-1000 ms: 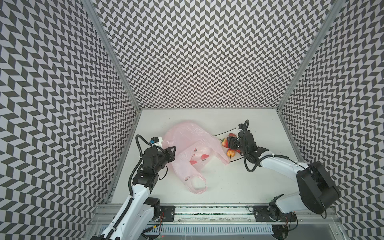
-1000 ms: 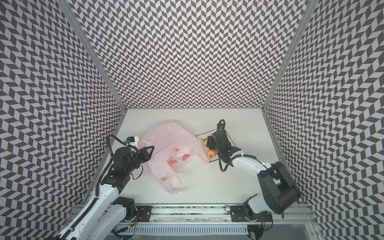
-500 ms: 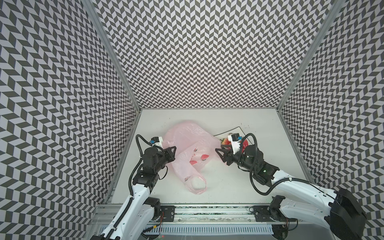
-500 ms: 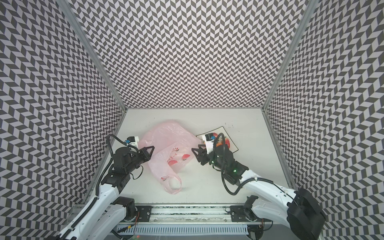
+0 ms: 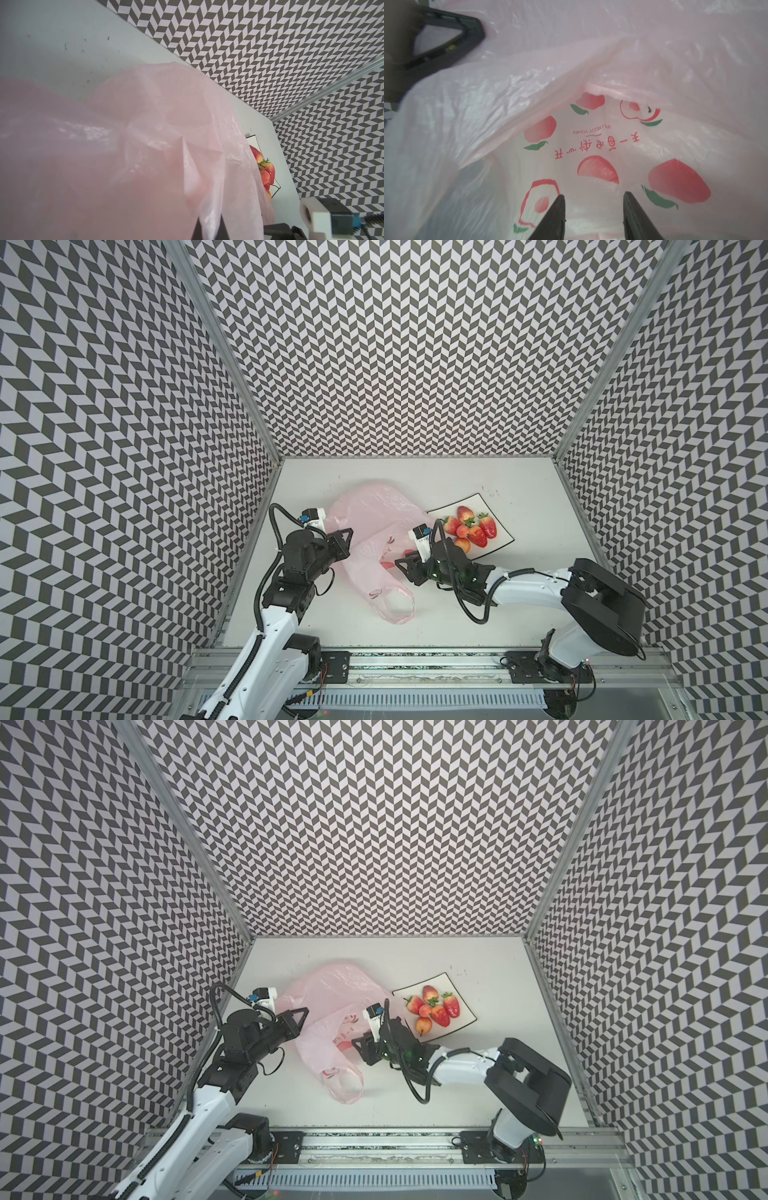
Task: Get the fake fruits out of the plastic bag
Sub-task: 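Reach the right gripper back into the pink bag, then search inside the bag and close the right gripper on a small red peach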
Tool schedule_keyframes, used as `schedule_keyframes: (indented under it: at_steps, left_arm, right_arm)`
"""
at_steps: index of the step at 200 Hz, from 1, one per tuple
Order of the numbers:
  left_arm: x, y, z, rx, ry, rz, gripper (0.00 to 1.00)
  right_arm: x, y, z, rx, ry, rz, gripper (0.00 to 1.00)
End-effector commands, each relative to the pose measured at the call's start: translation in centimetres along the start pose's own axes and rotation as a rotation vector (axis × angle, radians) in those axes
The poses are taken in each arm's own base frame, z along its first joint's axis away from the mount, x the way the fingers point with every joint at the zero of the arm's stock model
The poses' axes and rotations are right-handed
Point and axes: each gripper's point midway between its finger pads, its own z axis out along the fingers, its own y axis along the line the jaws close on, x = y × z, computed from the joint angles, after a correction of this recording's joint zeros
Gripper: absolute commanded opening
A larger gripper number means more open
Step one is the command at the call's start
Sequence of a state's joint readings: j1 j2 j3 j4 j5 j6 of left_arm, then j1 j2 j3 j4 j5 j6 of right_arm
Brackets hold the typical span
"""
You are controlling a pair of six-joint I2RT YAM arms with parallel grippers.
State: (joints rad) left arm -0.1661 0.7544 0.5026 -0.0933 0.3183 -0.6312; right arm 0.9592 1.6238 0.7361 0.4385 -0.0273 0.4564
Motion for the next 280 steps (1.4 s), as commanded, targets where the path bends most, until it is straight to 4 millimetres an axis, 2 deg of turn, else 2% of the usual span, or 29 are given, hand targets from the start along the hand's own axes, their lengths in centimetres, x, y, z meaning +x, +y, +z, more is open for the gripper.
schedule_keyframes:
  at_steps: [1, 43, 55, 66, 77, 123, 143, 190, 252, 280]
  left_arm:
    - [-1.0, -2.8, -0.6, 0.071, 0.011, 0.073, 0.00]
    - [-0.3, -8.7, -0.9, 0.193, 0.070, 0.180, 0.00]
    - [0.0, -10.1, -1.1, 0.218, 0.080, 0.207, 0.00]
    - [0.1, -10.5, -1.0, 0.225, 0.087, 0.222, 0.00]
    - [0.1, -10.1, -0.8, 0.207, 0.084, 0.227, 0.00]
    - [0.8, -5.9, 0.0, 0.102, 0.072, 0.158, 0.00]
    - [1.1, -5.0, 0.2, 0.089, 0.075, 0.138, 0.00]
    - [1.9, -4.3, 0.6, 0.090, 0.098, 0.127, 0.00]
    - [2.9, -4.4, 1.0, 0.118, 0.133, 0.108, 0.00]
    - [3.0, -4.4, 1.0, 0.121, 0.136, 0.108, 0.00]
  right_arm:
    - [-3.8, 0.5, 1.3, 0.015, -0.148, 0.033, 0.48]
    - [-5.5, -1.5, 3.1, 0.141, -0.220, 0.060, 0.59]
    - [-5.8, -1.7, 3.2, 0.151, -0.231, 0.062, 0.61]
    - [-5.9, -1.7, 3.3, 0.157, -0.237, 0.060, 0.63]
    - [-5.7, -2.1, 3.4, 0.170, -0.236, 0.062, 0.64]
    - [-3.9, -4.9, 3.6, 0.279, -0.217, 0.093, 0.68]
    - [-3.4, -5.9, 4.2, 0.318, -0.197, 0.096, 0.68]
    - [-3.2, -8.0, 5.8, 0.390, -0.194, 0.102, 0.68]
    - [-4.7, -8.0, 8.6, 0.377, -0.233, 0.140, 0.69]
    - [-4.6, -7.9, 10.3, 0.351, -0.225, 0.136, 0.68]
